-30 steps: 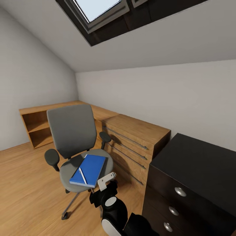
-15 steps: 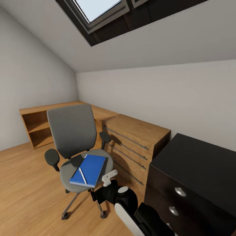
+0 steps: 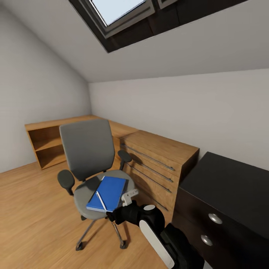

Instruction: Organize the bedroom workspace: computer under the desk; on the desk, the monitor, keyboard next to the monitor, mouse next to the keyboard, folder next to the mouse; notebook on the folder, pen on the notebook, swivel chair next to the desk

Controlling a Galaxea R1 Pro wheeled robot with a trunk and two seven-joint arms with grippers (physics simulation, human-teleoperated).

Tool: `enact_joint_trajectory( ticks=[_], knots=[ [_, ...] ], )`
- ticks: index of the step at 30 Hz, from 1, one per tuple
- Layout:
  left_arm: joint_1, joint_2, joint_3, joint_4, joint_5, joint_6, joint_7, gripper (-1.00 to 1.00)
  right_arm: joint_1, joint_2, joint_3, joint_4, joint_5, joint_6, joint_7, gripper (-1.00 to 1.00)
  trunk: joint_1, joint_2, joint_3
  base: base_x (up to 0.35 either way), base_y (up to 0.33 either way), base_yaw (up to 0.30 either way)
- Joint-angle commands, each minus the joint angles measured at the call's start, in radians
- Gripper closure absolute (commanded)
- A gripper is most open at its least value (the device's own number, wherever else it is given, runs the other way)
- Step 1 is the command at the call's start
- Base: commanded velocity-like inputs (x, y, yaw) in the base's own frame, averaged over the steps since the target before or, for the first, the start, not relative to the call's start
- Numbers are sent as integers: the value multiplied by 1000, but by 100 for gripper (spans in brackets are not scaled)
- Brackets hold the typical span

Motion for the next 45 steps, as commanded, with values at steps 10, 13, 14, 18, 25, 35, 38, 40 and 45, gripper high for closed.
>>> enact_joint_trajectory(
  ticks=[10, 13, 14, 18, 25, 35, 38, 40, 45],
  knots=[
    [0, 1, -3, -2, 5, 0, 5, -100, -1, 3, 0, 1, 1, 1, -13, -100, 0, -1, -1, 18, 314, 0],
    [0, 1, -4, -2, 4, -1, 5, -100, -1, 5, 0, 11, 4, -1, -19, -100, 0, -1, -1, 118, 310, 0],
    [0, 1, -4, -2, 4, -2, 5, -100, -1, 6, 1, 17, 4, -2, -23, -100, 0, -1, -1, 156, 300, 0],
    [0, 1, -5, -2, 3, -3, 5, -100, -1, 10, 3, 45, 12, -7, -50, -100, 0, -1, -1, 189, 288, 0],
    [0, 2, -6, -2, 2, -4, 5, -100, -2, 15, 6, 84, 33, -32, -111, -100, 0, -1, -1, 230, 265, 0],
    [0, 1, -6, -2, 2, -6, 6, -100, -12, 20, 8, 142, 59, -85, -174, -100, 0, -1, -1, 236, 78, 0],
    [0, 1, -4, -2, 3, -6, 7, -100, -20, 20, 8, 171, 61, -91, -179, -100, 0, -1, -1, 69, 12, 0],
    [-1, 0, -4, -2, 4, -6, 7, -100, -28, 20, 7, 186, 60, -93, -180, -100, 0, -1, -1, 39, 7, 0],
    [-1, 0, -2, -2, 5, -6, 7, -100, -40, 20, 7, 211, 60, -96, -181, -100, 0, -1, -1, 19, 3, 0]
  ],
)
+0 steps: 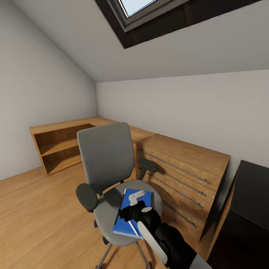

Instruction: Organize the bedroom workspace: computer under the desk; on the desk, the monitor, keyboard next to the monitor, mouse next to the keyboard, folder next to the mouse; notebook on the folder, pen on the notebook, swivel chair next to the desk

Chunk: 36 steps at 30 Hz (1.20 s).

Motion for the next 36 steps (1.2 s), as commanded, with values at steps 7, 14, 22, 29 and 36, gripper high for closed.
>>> enact_joint_trajectory(
  ticks=[7, 14, 22, 29, 36],
  knots=[
    [0, 1, -4, -2, 5, -2, 6, -100, -8, 0, 3, 13, -10, 5, -2, -100, 0, -1, -1, 122, 45, 0],
    [-1, 1, -3, -2, 6, -3, 6, -100, -11, 1, 3, 35, -10, 3, -8, -100, 0, -1, -1, 79, 32, 0],
    [-5, -11, 7, -3, 23, -2, 11, -100, -37, 19, 3, 96, -10, 2, -11, -100, 11, -22, -10, 12, 5, -9],
    [-6, -18, 11, -3, 26, -1, 7, -100, -40, 24, 3, 103, -10, 2, -11, -100, 38, -71, -32, 1, 0, -12],
    [-6, -17, 11, -3, 44, 0, 4, -100, -41, 24, 2, 104, -12, 8, -12, -100, 61, -113, -51, 0, 0, -2]
  ],
)
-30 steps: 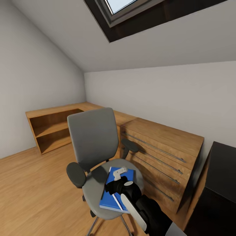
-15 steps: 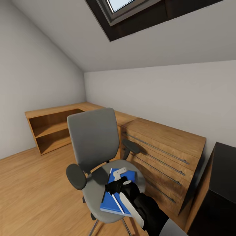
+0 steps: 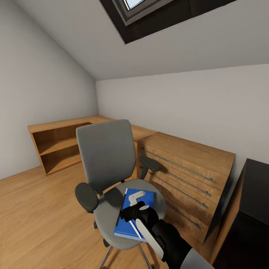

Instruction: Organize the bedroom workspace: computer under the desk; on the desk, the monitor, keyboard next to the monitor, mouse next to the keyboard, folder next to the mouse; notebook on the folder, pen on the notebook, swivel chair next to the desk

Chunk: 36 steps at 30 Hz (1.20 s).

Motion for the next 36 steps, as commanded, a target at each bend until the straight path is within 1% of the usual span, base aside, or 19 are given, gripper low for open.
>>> enact_joint_trajectory(
  ticks=[1, 5, 7, 15, 21, 32, 36],
  knots=[
    [0, 2, -3, -3, 8, 0, 6, -100, -1, 0, 2, -1, -11, 3, -10, -100, 0, 0, -1, 0, 0, 0],
    [0, 4, -3, -5, 14, 7, 4, -100, -2, 0, 2, -1, -11, 4, -10, -100, 0, 0, -1, 0, 0, 0],
    [0, 5, -3, -5, 15, 7, 4, -100, -2, 0, 2, 0, -11, 5, -10, -100, 8, -14, -7, 0, 0, 0],
    [-1, 4, -3, -5, 15, 3, 7, -100, -36, 1, 2, 54, -13, 6, -10, -100, 38, -70, -32, 0, 0, 0],
    [-1, 10, -3, -3, 16, 8, 7, -100, -40, 1, 2, 60, -14, 5, -10, -100, 38, -70, -32, 0, 0, 0],
    [-1, 11, -3, -2, 16, 8, 8, -100, -41, 1, 2, 62, -13, 7, -10, -100, 80, -147, -67, 0, 0, 0],
    [-1, 12, -3, -2, 16, 9, 8, -100, -42, 2, 3, 63, -13, 10, -10, -100, 80, -147, -67, 0, 0, 0]
  ],
)
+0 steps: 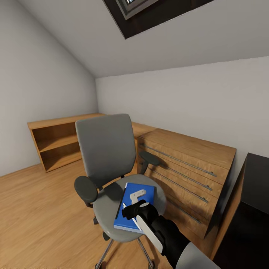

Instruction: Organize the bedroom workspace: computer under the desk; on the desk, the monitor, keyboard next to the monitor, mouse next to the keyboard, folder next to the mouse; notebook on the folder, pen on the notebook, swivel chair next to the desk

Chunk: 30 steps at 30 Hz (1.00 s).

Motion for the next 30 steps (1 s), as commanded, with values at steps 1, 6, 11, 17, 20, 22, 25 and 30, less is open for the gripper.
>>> enact_joint_trajectory(
  ticks=[1, 6, 11, 17, 20, 22, 25, 30],
  knots=[
    [1, 1, -3, -3, 5, 0, 6, -100, -1, 0, 3, 0, -10, 3, -10, -100, 0, 0, -1, 0, 0, 0],
    [1, 2, -4, -3, 5, 1, 5, -100, -2, 3, 3, 5, -9, 4, -9, -100, 0, 0, -1, 0, 0, 0],
    [1, 3, -3, -3, 5, 1, 6, -100, -2, 6, 4, 15, -8, 4, -10, -100, 11, -21, -10, 0, 0, 0],
    [1, 3, -4, -3, 5, 1, 4, -100, -2, 7, 5, 19, -8, 5, -10, -100, 19, -35, -17, 0, 0, 0],
    [1, 4, -3, -3, 5, 1, 2, -100, -2, 10, 5, 21, -8, 6, -10, -100, 19, -35, -17, 0, 0, 0],
    [1, 4, -3, -3, 5, 1, 2, -100, -3, 14, 5, 27, -8, 6, -10, -100, 19, -35, -17, 0, 0, 0],
    [1, 4, -3, -3, 5, 1, 3, -100, -3, 15, 5, 35, -7, 6, -10, -100, 19, -35, -17, 0, 0, 0],
    [1, 4, -3, -3, 5, 1, 4, -100, -7, 18, 5, 43, -7, 6, -9, -100, 27, -49, -23, 0, 0, 0]
  ],
)
